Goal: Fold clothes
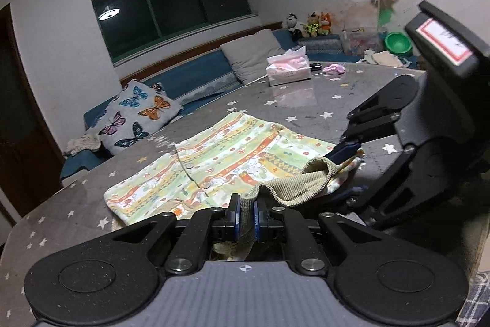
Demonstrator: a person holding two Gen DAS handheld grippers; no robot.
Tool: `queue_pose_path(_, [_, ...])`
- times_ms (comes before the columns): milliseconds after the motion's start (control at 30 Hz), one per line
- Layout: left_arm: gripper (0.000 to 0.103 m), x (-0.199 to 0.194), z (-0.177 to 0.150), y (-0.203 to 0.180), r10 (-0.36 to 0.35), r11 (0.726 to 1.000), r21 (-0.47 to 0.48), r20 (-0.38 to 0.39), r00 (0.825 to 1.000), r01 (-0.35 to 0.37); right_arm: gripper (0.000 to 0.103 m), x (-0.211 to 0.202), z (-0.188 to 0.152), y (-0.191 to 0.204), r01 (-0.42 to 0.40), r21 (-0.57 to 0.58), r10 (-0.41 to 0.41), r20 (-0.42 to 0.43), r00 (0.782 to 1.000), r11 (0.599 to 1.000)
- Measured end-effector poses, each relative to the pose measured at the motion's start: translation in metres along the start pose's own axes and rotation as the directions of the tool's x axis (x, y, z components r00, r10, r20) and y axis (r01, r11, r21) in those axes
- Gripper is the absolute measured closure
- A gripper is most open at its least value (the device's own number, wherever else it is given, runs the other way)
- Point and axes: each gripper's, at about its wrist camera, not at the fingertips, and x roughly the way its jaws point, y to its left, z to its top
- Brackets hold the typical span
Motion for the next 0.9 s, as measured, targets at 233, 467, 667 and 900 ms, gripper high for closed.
queue_pose_path(233, [0.09, -0.004, -0.013, 0.009, -0.04, 0.999, 0.001, 0.027, 0.999, 0.04, 0.09, 0.001, 0.01, -0.009, 0.002, 0.125, -0.001, -0.009, 1.0, 0.992])
queue_pose_path(467, [0.05, -0.022, -0.036, 0.011, 0.003, 0.999, 0.044, 0.027, 1.0, -0.004, 0.093, -0.001, 0.022, -0.022, -0.012, 0.212, 0.011, 0.008, 1.0, 0.977])
queue_pose_path(667, [0.044, -0.006, -0.05, 0.011, 0.078, 0.989, 0.131, -0.029, 0.997, -0.074, 0.093, -0.001, 0.03, -0.029, -0.021, 0.243, 0.016, 0.023, 1.0, 0.97])
queue_pose_path(900, [0.096, 0.005, -0.058, 0.017, 0.118, 0.983, 0.15, -0.079, 0.99, -0.105, 0.095, -0.005, 0.025, -0.024, -0.023, 0.246, 0.013, 0.043, 0.999, 0.969])
